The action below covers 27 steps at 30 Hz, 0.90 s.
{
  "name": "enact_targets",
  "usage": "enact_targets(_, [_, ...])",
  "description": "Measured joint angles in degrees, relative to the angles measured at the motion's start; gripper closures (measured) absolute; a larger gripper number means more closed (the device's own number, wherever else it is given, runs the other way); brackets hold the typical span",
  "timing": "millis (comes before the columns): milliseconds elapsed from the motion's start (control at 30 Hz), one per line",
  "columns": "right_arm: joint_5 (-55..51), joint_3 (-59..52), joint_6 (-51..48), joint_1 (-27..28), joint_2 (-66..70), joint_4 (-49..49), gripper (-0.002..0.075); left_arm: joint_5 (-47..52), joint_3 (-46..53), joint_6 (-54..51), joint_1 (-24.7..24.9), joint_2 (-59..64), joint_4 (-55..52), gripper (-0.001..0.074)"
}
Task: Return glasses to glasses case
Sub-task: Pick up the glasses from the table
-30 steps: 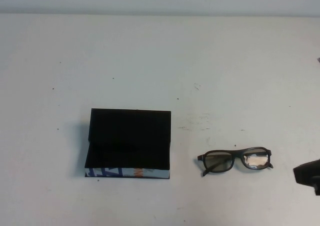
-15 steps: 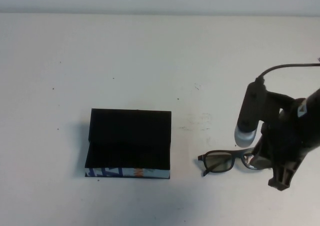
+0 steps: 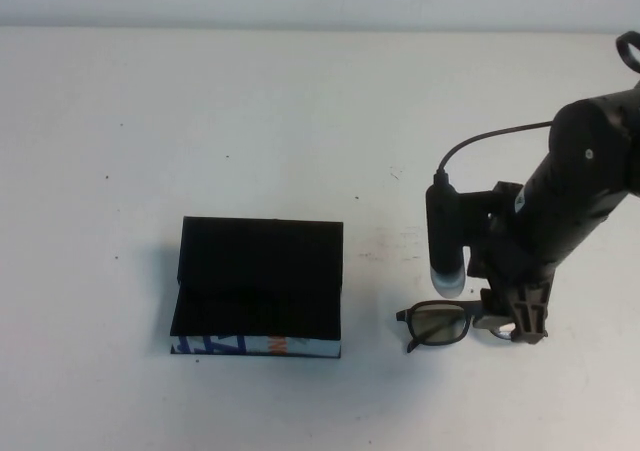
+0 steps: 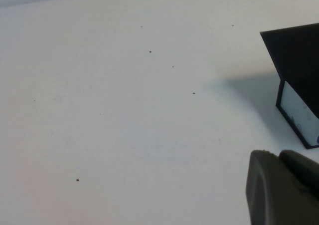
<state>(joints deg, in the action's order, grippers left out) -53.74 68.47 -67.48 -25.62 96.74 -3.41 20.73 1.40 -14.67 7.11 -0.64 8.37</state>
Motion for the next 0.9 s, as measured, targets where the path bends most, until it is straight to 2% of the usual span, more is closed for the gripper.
enact_targets(300, [-0.3, 3.7, -3.4, 0.0, 6.0, 1.0, 0.0304, 0.0, 0.0, 0.0, 0.0, 0.0, 0.0, 0.0734])
enact_targets(900, [-0.1, 6.2, -4.1, 0.5, 12.0, 3.7, 0.0304, 0.0, 0.0, 0.0, 0.0, 0.0, 0.0, 0.0734])
